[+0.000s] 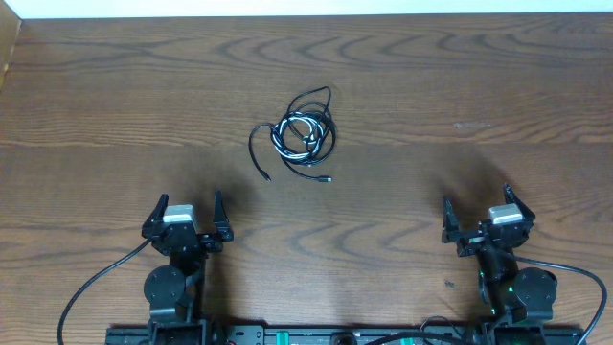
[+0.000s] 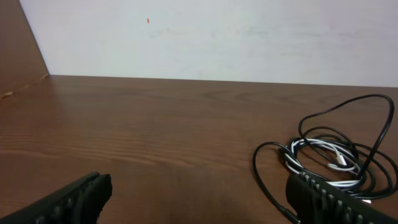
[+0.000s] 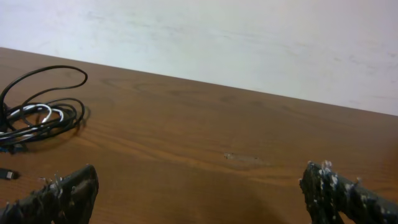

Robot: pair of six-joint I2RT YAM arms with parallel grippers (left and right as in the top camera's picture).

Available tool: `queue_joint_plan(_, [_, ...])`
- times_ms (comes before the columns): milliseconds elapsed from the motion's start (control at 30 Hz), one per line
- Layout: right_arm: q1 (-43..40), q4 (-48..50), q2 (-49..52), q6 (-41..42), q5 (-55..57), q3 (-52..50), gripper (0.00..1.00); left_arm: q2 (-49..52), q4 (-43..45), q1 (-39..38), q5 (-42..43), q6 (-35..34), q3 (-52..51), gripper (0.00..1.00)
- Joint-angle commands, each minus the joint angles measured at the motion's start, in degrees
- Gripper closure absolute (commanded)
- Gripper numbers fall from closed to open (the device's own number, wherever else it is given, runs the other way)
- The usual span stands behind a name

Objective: Untangle cables

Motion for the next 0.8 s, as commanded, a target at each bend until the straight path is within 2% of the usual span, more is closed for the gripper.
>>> queue_joint_plan(0, [-0.1,-0.2,-0.3,0.4,-0.2,-0.1,0.01,-0.3,-2.7,0.2,-0.1,0.1,-0.5,0.05])
queue_joint_plan(633, [-0.2,-0.1,-0.3,-0.9,2.0,-0.1,0.01,-0.3,-2.2,0.2,-0.1,0.1,-0.5,0.05])
queue_joint_plan(767, [-0.1,1.7,-0.3,-0.4,-0.9,-0.1,0.01,-0.3,-2.4,0.2,2.7,0.1,-0.5,0.05])
